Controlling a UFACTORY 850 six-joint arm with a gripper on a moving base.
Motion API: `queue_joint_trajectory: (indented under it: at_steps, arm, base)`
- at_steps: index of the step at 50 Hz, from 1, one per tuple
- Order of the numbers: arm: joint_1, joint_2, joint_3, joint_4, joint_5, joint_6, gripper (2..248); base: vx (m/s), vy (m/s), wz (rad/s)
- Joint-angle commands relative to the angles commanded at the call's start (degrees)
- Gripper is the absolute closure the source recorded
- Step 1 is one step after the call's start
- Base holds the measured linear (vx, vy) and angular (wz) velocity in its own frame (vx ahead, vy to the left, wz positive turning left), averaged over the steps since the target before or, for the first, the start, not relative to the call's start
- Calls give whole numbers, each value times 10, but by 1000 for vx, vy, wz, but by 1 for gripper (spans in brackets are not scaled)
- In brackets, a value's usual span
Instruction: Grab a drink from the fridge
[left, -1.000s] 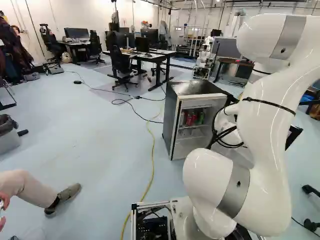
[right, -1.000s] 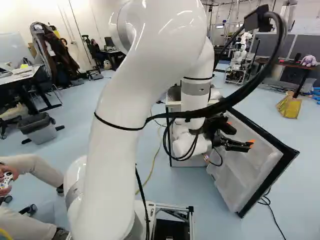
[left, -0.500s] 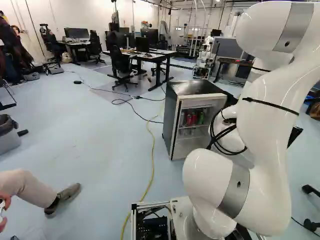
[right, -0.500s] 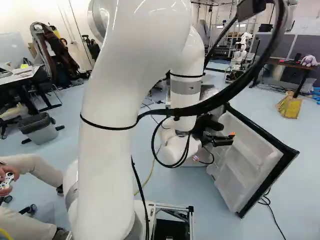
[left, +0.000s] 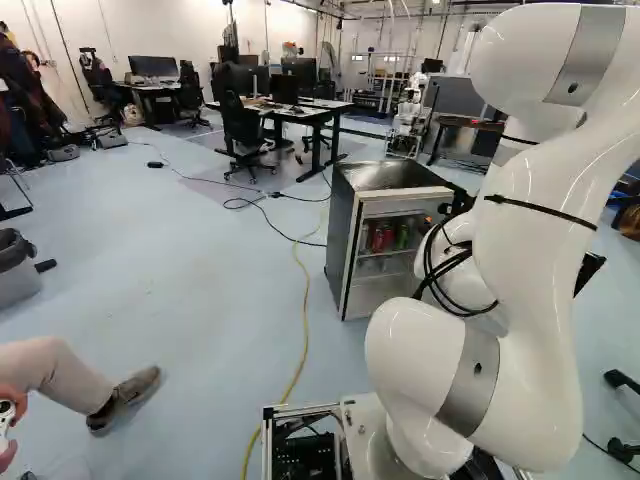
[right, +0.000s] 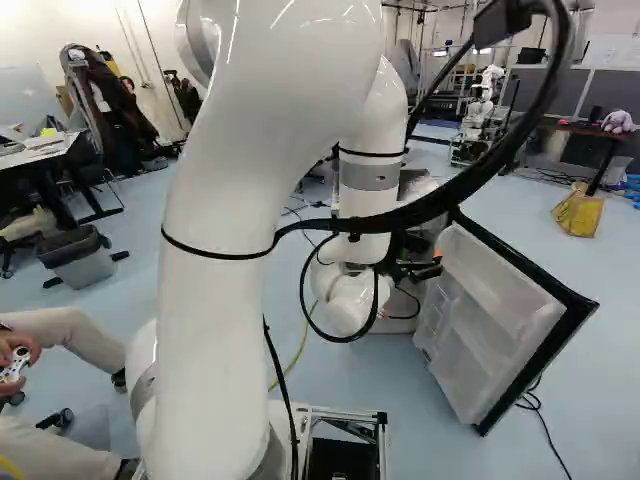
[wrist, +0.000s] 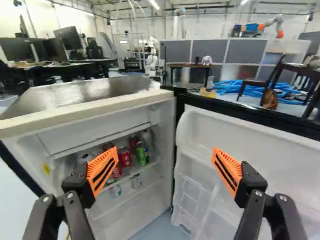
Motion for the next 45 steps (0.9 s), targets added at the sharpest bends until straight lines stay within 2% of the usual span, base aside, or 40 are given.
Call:
queue_joint_trajectory:
  at_steps: [37,45]
  arm:
    - [0,-70,-22,-221,-12,0,3]
    - [0,-86,-28,-243,-14,0,3]
  base:
    - [0,0,0]
    - [0,0,0]
